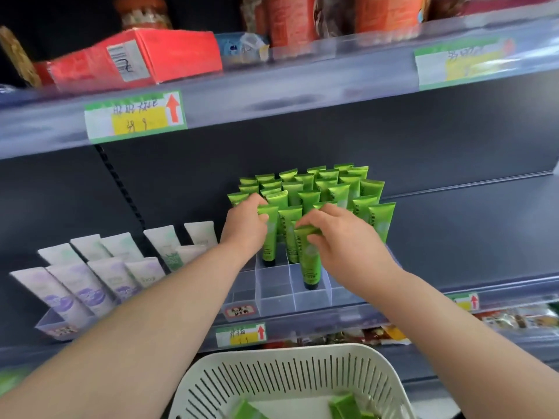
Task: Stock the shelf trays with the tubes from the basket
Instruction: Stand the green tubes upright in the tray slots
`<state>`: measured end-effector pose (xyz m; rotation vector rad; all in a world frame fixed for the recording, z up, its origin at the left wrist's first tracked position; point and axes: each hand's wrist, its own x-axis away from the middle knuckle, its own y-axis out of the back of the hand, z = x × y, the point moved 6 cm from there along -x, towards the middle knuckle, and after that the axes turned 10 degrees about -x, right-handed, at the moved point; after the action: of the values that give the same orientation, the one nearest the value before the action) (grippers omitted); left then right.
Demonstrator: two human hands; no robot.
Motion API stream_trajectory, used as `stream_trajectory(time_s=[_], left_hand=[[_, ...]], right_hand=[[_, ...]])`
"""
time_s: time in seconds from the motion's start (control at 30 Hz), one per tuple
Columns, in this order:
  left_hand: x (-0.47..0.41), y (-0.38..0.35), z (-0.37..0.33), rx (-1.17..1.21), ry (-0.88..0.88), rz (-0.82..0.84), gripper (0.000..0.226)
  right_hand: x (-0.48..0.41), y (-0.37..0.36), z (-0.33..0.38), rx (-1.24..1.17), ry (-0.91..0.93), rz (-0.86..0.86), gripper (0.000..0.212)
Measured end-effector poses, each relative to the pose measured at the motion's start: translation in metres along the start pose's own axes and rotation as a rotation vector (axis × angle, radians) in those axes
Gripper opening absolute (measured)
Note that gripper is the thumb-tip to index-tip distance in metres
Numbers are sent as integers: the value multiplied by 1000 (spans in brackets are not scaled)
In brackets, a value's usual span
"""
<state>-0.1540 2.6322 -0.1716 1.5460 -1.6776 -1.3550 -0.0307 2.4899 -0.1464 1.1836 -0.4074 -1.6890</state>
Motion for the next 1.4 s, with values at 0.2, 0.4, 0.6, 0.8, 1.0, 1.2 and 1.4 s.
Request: stream_trajectory(time_s=[0.2, 0.4, 0.6, 0.8, 1.0, 1.2, 1.4], left_hand=[[-4, -14, 14, -18, 9, 38, 25], [7, 9, 12, 1, -113, -43, 37], [35, 35, 5, -410, -376, -57, 36], [60, 44, 20, -569, -471, -74, 34], [69, 43, 30, -574, -561, -58, 33], [74, 34, 28, -550, -619, -21, 39], [87, 35, 19, -546, -666, -41, 37]], right_hand=[[-5, -10, -5, -10, -6, 11, 28], [-11, -8, 0, 19, -20, -13, 28], [-31, -1, 17, 41, -28, -88, 29], [-61, -26, 25, 101, -38, -90, 28], [-72, -65, 11, 268, -112, 66, 30], [-69, -77, 4, 357, -131, 142, 36], [-66, -66, 14, 319, -81, 62, 31]])
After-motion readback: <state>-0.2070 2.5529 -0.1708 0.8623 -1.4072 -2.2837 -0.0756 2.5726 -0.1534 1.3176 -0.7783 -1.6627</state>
